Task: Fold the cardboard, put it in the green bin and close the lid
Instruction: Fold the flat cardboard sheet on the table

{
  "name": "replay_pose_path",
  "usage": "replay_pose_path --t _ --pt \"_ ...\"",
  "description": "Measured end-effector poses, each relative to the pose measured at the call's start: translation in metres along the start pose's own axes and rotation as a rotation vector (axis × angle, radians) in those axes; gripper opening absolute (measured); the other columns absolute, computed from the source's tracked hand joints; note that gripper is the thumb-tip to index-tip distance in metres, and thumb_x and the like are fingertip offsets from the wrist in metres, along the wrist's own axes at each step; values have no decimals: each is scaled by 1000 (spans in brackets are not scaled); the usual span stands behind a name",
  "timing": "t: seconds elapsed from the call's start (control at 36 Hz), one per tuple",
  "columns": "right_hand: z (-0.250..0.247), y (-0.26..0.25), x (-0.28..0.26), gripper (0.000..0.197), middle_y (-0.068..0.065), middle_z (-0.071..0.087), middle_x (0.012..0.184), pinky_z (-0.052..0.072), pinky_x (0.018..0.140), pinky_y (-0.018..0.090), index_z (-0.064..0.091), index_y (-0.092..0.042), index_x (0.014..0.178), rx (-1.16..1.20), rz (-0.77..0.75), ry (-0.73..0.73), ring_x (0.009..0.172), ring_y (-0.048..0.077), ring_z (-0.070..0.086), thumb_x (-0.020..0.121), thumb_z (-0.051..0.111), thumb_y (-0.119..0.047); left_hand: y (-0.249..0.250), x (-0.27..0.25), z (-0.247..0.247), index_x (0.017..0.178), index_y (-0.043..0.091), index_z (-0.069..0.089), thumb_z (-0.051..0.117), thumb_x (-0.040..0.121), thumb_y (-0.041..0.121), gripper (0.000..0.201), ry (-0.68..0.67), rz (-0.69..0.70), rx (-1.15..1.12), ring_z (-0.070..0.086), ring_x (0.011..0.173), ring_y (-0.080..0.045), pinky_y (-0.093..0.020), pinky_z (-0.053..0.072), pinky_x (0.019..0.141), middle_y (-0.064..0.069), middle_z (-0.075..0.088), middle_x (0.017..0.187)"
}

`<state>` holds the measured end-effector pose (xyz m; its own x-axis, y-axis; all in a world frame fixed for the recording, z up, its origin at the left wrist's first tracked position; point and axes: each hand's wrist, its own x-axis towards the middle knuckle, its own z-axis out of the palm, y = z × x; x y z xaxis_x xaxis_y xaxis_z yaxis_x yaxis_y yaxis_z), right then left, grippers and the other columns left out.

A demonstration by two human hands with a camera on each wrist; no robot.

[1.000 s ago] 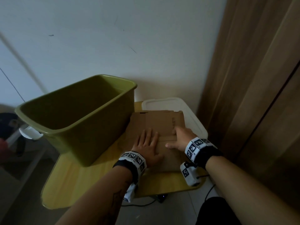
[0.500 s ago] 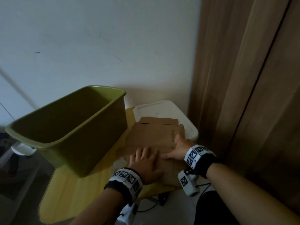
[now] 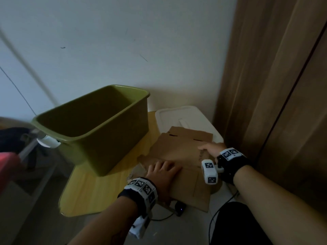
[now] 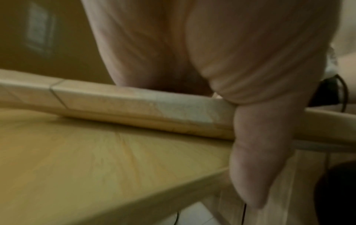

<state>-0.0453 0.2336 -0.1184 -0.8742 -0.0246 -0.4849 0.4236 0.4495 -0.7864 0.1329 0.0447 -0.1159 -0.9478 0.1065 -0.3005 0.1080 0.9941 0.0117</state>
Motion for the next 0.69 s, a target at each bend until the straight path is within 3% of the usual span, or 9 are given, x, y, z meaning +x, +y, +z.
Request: replay_pose_path --t 0.11,0.22,0.28,0.33,0.44,0.5,0.56,0.61,0.69 --pt "-9 1 -25 70 8 70 102 55 96 51 60 -5 126 106 -63 -10 99 34 68 65 90 -20 -3 -1 -10 156 42 3 87 62 47 125 -19 34 -31 12 148 -32 -57 13 118 2 8 165" --pt "-15 13 -30 93 5 58 138 49 104 51 44 -19 146 195 -208 30 121 31 58 65 89 -19 -4 3 -27 157 43 5 88 67 33 122 -37 69 -67 5 152 -26 -53 11 120 7 3 167" --pt "-16 17 -44 68 0 65 122 50 102 49 55 -21 131 214 -323 31 118 28 60 71 85 -9 -4 4 -28 156 45 7 88 67 27 121 -35 59 -66 4 152 -27 -53 13 120 5 3 167" --pt "-17 22 -55 58 -4 67 112 50 101 46 58 -28 120 184 -427 53 115 26 62 74 82 -3 -4 4 -22 152 53 12 84 68 27 114 12 24 -80 11 147 -32 -52 20 117 -1 9 162" --pt "-18 33 -73 61 3 62 128 45 106 38 55 -16 135 60 -591 104 125 25 57 80 78 -4 -5 0 -11 147 61 13 68 78 26 95 119 9 -61 23 135 -34 -48 27 111 -4 17 154" --pt "-17 39 -82 75 -5 52 140 38 111 33 45 -31 148 -31 -690 15 134 14 47 86 70 2 -7 -3 -9 148 61 13 65 80 20 94 136 15 -45 24 136 -34 -49 27 111 -4 18 156" --pt "-15 43 -89 89 -10 51 141 37 115 33 43 -55 142 -157 -813 -51 135 10 46 86 60 11 -10 -6 -8 149 56 18 65 81 16 92 135 13 -45 21 141 -34 -51 23 114 -5 15 160" --pt "-14 49 -93 88 -9 56 136 43 112 33 47 -61 134 -270 -900 -50 131 11 52 85 55 11 -17 -9 -4 149 52 22 67 80 15 90 144 19 -81 18 147 -31 -51 19 117 -1 14 163" --pt "-11 52 -101 71 1 64 133 52 90 18 46 -46 143 -399 -956 4 104 10 64 91 52 2 -26 -11 1 150 47 26 69 78 12 92 179 29 -180 11 153 -23 -50 14 121 5 18 164"
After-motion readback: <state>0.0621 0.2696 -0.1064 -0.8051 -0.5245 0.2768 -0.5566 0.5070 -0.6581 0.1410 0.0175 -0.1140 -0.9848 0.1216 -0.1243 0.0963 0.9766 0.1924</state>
